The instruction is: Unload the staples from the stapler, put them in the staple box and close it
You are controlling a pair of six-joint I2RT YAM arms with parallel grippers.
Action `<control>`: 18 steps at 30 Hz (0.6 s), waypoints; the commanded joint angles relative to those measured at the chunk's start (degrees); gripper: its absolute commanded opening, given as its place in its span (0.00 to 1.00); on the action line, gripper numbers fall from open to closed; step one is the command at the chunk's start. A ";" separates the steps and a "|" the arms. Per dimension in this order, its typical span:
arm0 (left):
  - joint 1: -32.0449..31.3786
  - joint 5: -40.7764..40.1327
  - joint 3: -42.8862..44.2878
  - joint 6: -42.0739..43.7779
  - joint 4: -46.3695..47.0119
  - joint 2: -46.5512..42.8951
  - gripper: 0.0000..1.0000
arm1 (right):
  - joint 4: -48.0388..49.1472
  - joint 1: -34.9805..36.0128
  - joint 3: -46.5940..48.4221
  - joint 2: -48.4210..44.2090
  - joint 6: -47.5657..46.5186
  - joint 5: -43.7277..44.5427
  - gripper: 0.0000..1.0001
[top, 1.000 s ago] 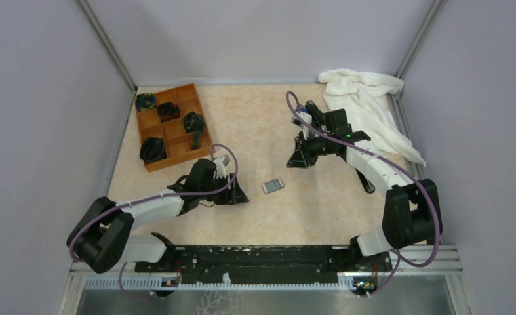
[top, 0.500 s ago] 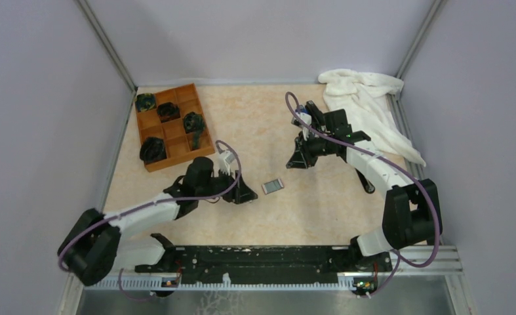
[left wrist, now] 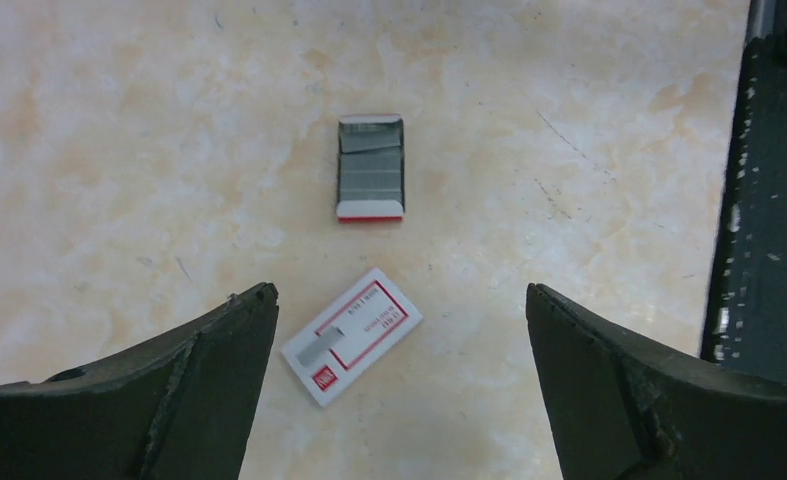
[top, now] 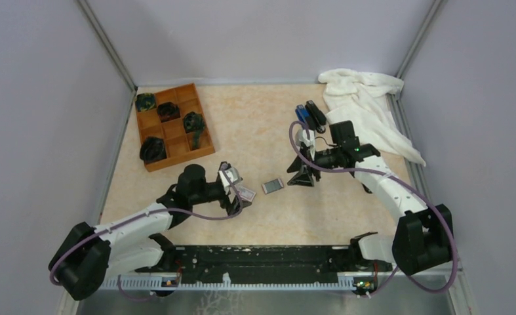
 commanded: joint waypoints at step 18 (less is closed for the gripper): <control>-0.26 6.13 30.25 48.79 -45.47 28.02 0.88 | -19.49 0.25 2.14 -1.71 -36.47 -5.25 0.52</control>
